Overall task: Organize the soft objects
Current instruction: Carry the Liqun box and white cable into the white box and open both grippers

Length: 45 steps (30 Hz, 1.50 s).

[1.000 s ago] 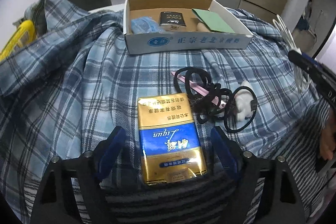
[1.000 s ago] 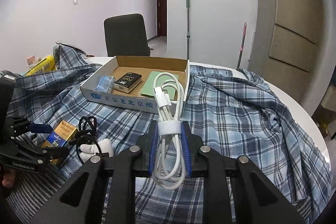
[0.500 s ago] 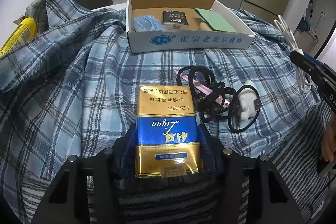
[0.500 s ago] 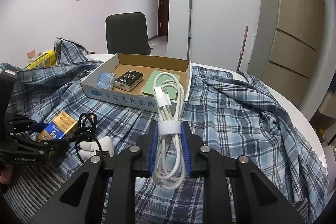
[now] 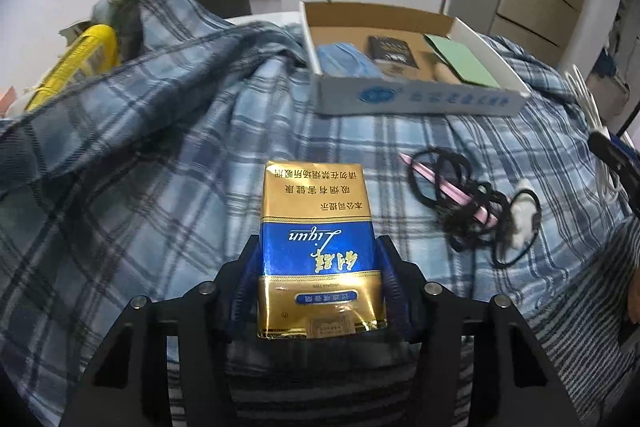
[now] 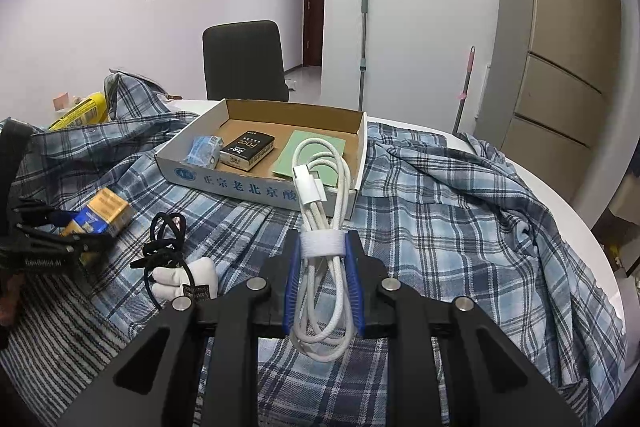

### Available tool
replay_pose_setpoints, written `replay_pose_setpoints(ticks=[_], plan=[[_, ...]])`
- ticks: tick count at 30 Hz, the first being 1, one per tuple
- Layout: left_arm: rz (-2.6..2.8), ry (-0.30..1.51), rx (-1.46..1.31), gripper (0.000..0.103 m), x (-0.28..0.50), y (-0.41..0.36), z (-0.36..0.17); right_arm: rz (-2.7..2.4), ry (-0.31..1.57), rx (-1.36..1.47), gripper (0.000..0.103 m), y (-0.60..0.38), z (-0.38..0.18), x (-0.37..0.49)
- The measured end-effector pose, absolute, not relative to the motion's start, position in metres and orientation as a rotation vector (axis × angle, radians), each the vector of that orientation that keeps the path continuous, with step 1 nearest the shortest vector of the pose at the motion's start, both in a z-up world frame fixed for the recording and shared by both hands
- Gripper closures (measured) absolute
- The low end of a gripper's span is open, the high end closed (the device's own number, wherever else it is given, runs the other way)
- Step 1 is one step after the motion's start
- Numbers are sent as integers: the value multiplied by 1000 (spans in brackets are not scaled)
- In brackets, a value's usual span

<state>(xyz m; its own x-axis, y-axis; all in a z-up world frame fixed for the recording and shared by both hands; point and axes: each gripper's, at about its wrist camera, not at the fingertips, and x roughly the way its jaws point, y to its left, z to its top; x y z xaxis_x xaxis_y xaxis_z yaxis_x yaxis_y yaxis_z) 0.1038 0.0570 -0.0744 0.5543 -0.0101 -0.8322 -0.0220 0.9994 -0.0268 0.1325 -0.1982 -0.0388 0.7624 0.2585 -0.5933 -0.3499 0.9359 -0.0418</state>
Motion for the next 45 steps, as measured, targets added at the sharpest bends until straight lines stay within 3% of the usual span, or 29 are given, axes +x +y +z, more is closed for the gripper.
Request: replay_pose_setpoints(ticks=[8, 22, 28, 34, 45], plan=[[-118, 630, -54, 46, 63, 55, -33, 340, 554, -137, 82, -202, -33, 122], [-92, 326, -31, 46, 25, 48, 12, 381, 364, -135, 82, -194, -6, 91], [-51, 59, 36, 46, 28, 30, 37, 400, 279, -30, 82, -197, 31, 106], [-65, 10, 31, 46, 75, 20, 43, 384, 196, 21, 82, -182, 44, 153], [-73, -3, -9, 46, 146, 19, 7, 364, 223, 37, 82, -158, 3, 214]])
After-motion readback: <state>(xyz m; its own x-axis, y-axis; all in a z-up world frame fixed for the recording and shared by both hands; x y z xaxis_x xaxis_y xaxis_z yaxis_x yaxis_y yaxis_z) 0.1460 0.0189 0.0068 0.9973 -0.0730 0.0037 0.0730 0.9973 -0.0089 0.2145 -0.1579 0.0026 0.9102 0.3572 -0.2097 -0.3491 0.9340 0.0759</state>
